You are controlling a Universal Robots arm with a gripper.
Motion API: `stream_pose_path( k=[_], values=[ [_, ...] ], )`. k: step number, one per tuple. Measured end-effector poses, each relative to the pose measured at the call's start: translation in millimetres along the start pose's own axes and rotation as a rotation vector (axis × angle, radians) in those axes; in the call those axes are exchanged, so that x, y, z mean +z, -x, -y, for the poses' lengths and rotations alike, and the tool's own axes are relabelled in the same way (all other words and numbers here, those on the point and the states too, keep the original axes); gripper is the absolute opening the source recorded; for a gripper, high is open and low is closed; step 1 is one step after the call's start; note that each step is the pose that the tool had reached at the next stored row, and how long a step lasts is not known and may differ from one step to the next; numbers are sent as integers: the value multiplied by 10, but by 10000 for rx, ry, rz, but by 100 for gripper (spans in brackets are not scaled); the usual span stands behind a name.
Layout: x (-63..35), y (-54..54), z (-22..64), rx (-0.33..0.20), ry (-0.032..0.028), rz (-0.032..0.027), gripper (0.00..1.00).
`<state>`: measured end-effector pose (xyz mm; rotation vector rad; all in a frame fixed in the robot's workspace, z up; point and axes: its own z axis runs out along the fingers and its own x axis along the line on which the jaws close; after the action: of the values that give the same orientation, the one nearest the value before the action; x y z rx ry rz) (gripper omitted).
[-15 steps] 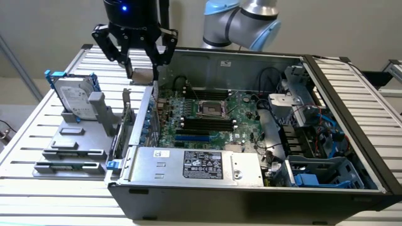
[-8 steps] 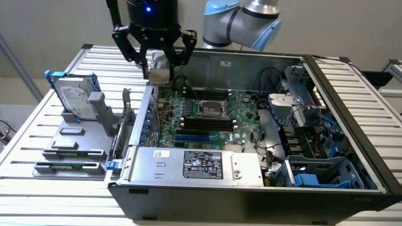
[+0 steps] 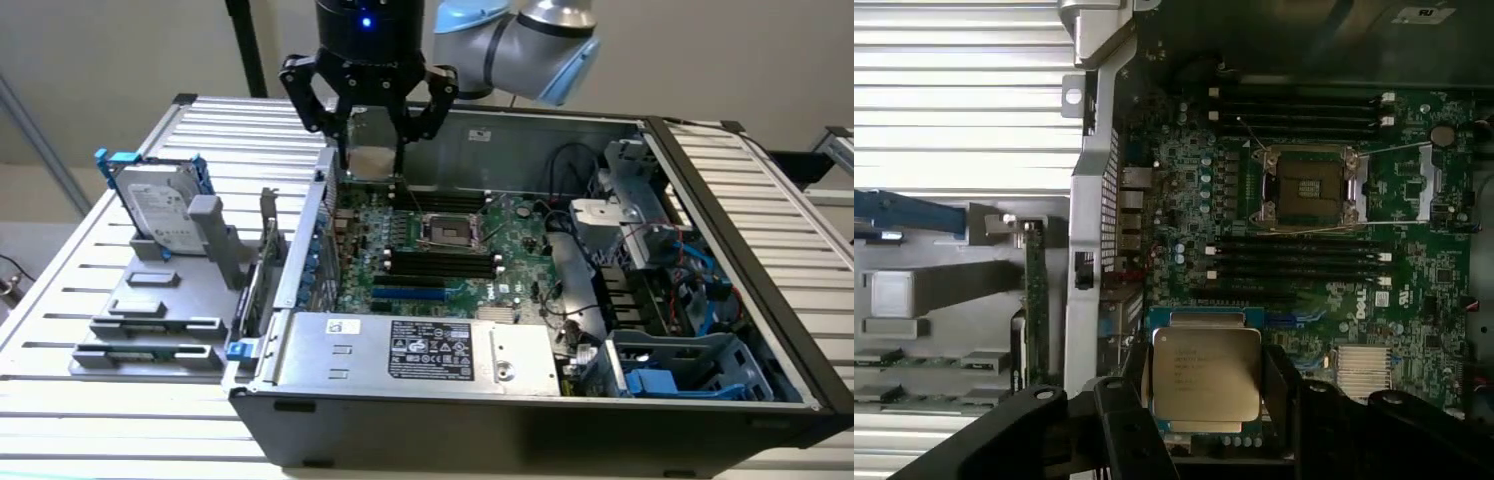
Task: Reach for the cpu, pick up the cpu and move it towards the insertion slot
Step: 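Pick up the cpu and move it towards the insertion slot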
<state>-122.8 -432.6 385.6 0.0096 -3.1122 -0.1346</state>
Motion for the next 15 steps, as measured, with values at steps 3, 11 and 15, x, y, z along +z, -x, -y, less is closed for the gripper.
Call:
stream_pose_path(
  k=[3,11,15],
  values=[
    [-2,139,1,0,0,0,55],
    [9,498,-46,0,-1,-1,55],
    [37,594,-181,1,-11,14,55]
  ],
)
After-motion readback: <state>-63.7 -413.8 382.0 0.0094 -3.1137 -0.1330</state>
